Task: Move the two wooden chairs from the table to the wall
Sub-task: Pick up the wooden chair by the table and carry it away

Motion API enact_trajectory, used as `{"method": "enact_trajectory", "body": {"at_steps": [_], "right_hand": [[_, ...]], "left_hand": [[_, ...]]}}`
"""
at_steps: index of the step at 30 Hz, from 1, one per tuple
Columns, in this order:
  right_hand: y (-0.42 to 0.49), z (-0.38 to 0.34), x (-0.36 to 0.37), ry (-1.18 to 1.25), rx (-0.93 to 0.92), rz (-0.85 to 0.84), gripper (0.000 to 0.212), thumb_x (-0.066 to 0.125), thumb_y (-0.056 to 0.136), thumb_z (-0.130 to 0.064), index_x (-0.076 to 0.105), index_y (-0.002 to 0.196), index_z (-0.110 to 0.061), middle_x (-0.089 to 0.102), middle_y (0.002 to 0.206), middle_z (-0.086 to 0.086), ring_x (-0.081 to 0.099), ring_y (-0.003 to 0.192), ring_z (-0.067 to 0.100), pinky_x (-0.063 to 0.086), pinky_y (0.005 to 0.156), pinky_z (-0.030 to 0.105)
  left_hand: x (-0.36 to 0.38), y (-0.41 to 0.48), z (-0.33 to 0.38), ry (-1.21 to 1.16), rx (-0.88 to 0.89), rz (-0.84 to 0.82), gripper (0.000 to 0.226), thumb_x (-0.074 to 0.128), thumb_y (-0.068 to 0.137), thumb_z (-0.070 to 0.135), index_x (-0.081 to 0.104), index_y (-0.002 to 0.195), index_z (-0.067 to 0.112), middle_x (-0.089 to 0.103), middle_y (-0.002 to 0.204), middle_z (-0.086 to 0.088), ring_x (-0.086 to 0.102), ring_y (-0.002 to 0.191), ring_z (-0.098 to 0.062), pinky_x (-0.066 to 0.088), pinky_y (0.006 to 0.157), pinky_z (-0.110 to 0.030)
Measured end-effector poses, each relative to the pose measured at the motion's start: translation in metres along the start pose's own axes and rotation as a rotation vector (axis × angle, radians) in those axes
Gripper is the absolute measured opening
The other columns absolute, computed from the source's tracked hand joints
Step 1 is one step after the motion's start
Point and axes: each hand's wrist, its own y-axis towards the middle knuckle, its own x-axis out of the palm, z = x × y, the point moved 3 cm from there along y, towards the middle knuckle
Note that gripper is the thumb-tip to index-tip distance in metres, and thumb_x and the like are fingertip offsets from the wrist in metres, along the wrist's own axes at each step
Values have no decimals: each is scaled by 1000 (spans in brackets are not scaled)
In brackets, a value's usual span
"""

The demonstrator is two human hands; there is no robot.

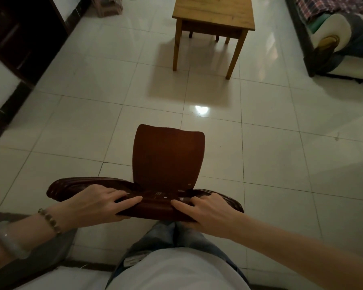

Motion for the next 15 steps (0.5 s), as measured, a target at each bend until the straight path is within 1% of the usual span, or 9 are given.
{"method": "enact_trajectory", "body": {"at_steps": [3, 6, 7, 9, 10, 12, 13, 14, 15], "right_hand": [[-3, -5, 4, 14, -34, 21, 54, 39, 96, -45, 12, 138, -24, 54, 124, 16, 59, 92, 30, 52, 71, 40], [-4, -8, 8, 25, -46, 26, 54, 42, 94, -47, 14, 135, -27, 56, 120, 15, 59, 87, 28, 51, 68, 38], [-3, -7, 9, 27, -43, 21, 54, 42, 94, -48, 14, 135, -28, 57, 118, 14, 60, 85, 27, 52, 67, 37], [-2, -3, 10, 29, -41, 7, 55, 42, 93, -51, 15, 136, -30, 60, 116, 11, 61, 81, 25, 52, 65, 35], [-1, -1, 10, 34, -43, 8, 56, 43, 92, -52, 17, 136, -30, 61, 115, 10, 61, 80, 24, 51, 63, 31], [0, 2, 7, 51, -57, 9, 57, 44, 90, -54, 21, 137, -31, 63, 112, 8, 61, 79, 22, 42, 59, 25], [0, 3, 6, 62, -63, 7, 58, 44, 90, -55, 22, 138, -31, 64, 110, 7, 61, 79, 21, 39, 58, 24], [0, 5, 5, 73, -66, 4, 59, 45, 89, -55, 23, 138, -31, 65, 108, 6, 61, 79, 20, 37, 59, 23], [-1, 6, 4, 85, -70, 0, 60, 45, 89, -56, 22, 139, -31, 65, 108, 6, 61, 80, 20, 38, 60, 23]], "left_hand": [[-1, -2, 10, -6, -1, -21, 46, 41, 87, 42, 45, 124, 15, 74, 88, -6, 67, 59, -10, 51, 42, -20], [-4, 0, 16, -3, -7, -27, 45, 42, 87, 41, 45, 123, 15, 74, 87, -6, 66, 58, -9, 50, 41, -19], [-5, 0, 17, 4, -8, -30, 45, 47, 87, 42, 45, 123, 15, 74, 87, -6, 66, 58, -10, 50, 41, -19], [-5, 0, 18, 2, -18, -52, 53, 64, 82, 42, 47, 123, 15, 74, 86, -6, 66, 58, -10, 49, 40, -19], [-5, 1, 17, -1, -29, -63, 54, 66, 81, 41, 46, 124, 15, 73, 86, -6, 66, 57, -10, 49, 39, -19], [-6, 1, 17, -6, -49, -75, 46, 49, 88, 40, 45, 126, 15, 73, 85, -6, 66, 56, -10, 48, 38, -20], [-6, 1, 17, -11, -60, -80, 46, 41, 88, 41, 46, 126, 15, 73, 85, -6, 65, 56, -11, 48, 38, -20], [-5, 1, 17, -15, -65, -87, 47, 39, 89, 41, 49, 126, 15, 73, 86, -6, 65, 56, -11, 48, 38, -21], [-5, 0, 18, -12, -72, -99, 47, 40, 89, 42, 53, 125, 15, 73, 86, -7, 65, 57, -11, 49, 39, -21]]}}
